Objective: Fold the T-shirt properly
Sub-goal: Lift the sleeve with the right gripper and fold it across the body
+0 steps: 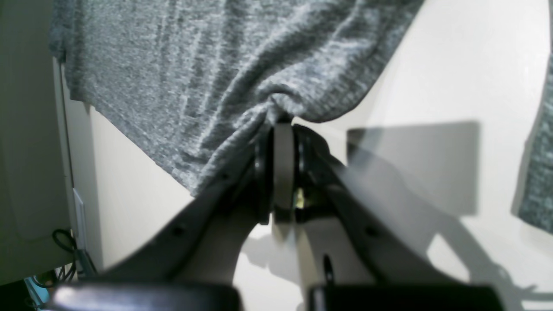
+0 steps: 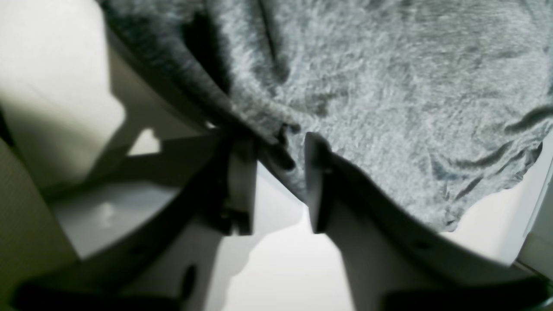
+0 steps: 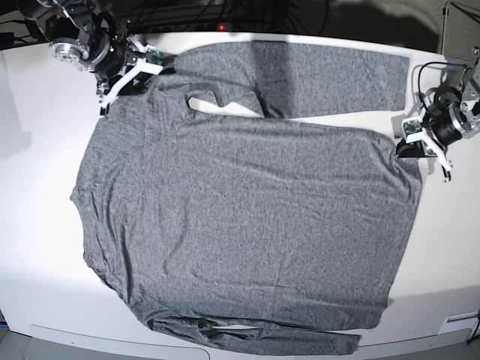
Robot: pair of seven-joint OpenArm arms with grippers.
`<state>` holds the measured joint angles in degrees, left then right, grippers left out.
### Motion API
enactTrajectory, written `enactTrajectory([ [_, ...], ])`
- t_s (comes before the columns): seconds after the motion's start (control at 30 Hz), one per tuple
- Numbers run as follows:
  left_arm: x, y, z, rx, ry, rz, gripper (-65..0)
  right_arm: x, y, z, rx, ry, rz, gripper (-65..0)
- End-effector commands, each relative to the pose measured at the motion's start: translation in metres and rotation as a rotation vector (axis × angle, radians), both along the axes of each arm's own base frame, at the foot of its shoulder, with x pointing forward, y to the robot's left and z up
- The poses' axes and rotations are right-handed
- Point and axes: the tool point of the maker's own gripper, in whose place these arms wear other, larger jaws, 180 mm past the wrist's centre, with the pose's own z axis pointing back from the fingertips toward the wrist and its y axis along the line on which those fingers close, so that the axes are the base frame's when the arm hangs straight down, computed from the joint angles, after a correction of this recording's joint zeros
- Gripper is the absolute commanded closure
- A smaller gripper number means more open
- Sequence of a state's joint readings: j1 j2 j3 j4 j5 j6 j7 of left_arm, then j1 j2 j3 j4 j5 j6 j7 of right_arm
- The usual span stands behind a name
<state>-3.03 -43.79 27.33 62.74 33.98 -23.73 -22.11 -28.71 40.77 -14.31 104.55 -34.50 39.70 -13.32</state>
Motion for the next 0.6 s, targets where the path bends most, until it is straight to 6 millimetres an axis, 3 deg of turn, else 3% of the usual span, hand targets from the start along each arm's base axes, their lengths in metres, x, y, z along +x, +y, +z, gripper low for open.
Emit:
enactTrajectory([
  [0.0, -0.008, 0.009, -0.005, 0.043, 0.043, -0.010, 0.0, 0.001, -0.007, 0.002, -0.029, -0.001, 0.001, -9.3],
  [0.1, -0.008, 0.009, -0.005, 0.042, 0.042, -0.010, 0.0, -0.001, -0.014, 0.000, -0.044, 0.024, -0.050, 0.0],
  [0.3, -0.008, 0.009, -0.005, 0.043, 0.042, -0.010, 0.0, -0.014, -0.008, -0.005, 0.047, 0.129, -0.204, 0.0],
  [0.57, -0.006, 0.013, -0.003, 0.051, 0.039, -0.009, 0.0, -0.002, 0.011, 0.013, 0.192, 0.105, -0.357, 0.0],
])
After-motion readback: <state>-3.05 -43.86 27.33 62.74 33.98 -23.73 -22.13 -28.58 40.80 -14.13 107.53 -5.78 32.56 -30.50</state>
